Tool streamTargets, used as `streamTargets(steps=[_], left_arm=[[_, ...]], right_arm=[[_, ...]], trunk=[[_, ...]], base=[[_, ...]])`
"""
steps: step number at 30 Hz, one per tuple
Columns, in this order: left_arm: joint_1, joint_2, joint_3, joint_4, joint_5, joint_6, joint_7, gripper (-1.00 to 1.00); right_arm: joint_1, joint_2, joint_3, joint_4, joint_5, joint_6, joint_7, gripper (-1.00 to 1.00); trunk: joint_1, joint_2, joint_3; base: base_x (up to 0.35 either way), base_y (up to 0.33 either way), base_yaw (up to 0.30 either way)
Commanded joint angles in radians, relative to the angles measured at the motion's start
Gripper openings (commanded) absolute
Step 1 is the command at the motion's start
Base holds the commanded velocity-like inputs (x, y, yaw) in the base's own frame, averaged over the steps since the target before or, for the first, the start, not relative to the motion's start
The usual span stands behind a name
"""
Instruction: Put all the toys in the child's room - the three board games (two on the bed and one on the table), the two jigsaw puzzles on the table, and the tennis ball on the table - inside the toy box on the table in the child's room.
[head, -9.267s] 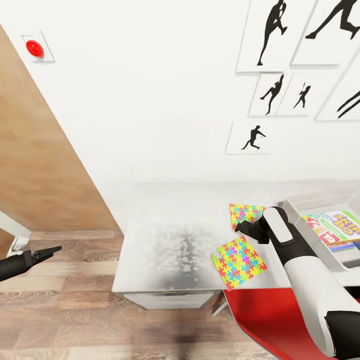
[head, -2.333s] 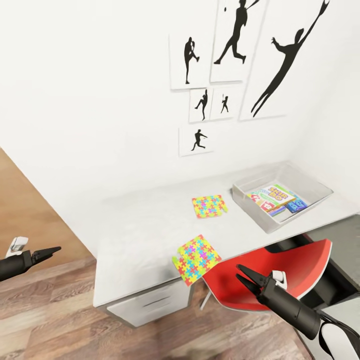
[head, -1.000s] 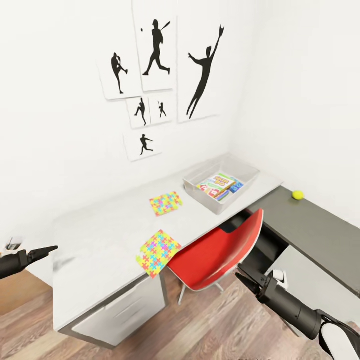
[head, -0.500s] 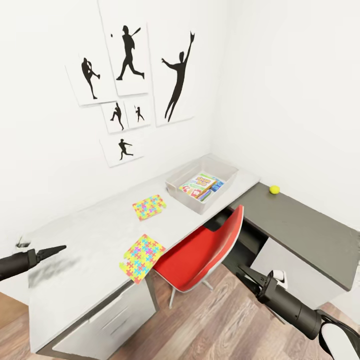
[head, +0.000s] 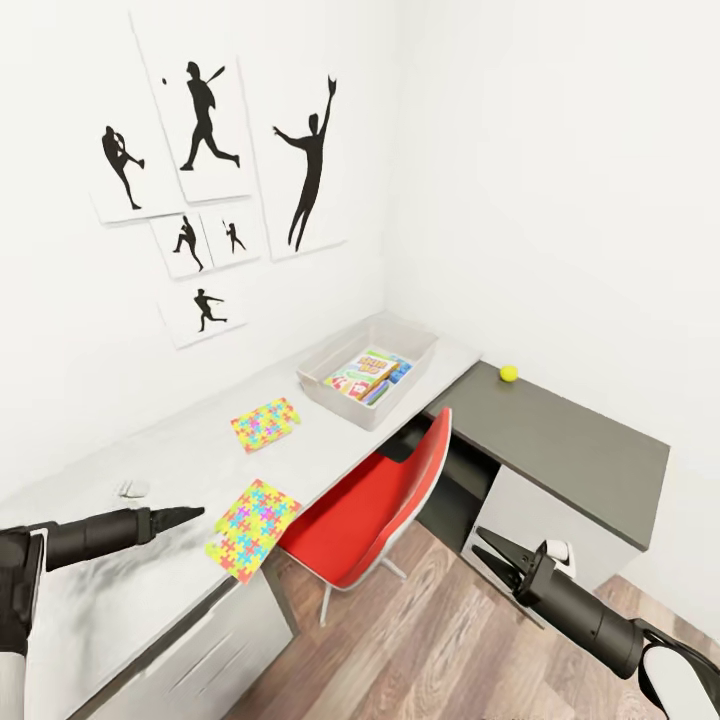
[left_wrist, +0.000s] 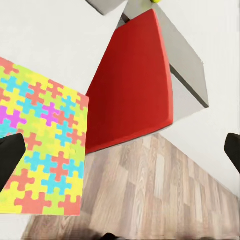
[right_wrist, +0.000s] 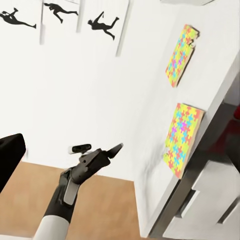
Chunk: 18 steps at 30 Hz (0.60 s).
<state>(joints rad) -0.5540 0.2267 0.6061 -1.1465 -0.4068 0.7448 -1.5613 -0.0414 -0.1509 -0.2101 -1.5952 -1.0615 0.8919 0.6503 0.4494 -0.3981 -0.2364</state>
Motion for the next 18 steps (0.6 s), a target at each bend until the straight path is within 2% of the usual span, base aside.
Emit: streamTargets(steps=[1, 9, 18], left_arm=[[0.004, -0.001, -0.004, -0.005, -0.010, 0.010, -0.009, 1.00], [0.062, -0.005, -0.023, -0.045, -0.009, 0.009, -0.009, 1.00], [0.081, -0.007, -0.023, -0.052, -0.008, 0.010, -0.009, 1.00]], right_arm=[[-0.001, 0.000, -0.001, 0.000, 0.000, 0.006, 0.002, 1.00], [0.000, -0.001, -0.028, 0.000, 0.000, 0.007, 0.003, 1.00], [0.001, 0.000, -0.047, 0.000, 0.000, 0.007, 0.003, 1.00]], trunk=[[0.001, -0.002, -0.001], [0.001, -0.002, 0.008], [0.001, -0.002, 0.010]], base=[[0.000, 0.000, -0.222], [0.000, -0.001, -0.202], [0.000, -0.121, -0.046]])
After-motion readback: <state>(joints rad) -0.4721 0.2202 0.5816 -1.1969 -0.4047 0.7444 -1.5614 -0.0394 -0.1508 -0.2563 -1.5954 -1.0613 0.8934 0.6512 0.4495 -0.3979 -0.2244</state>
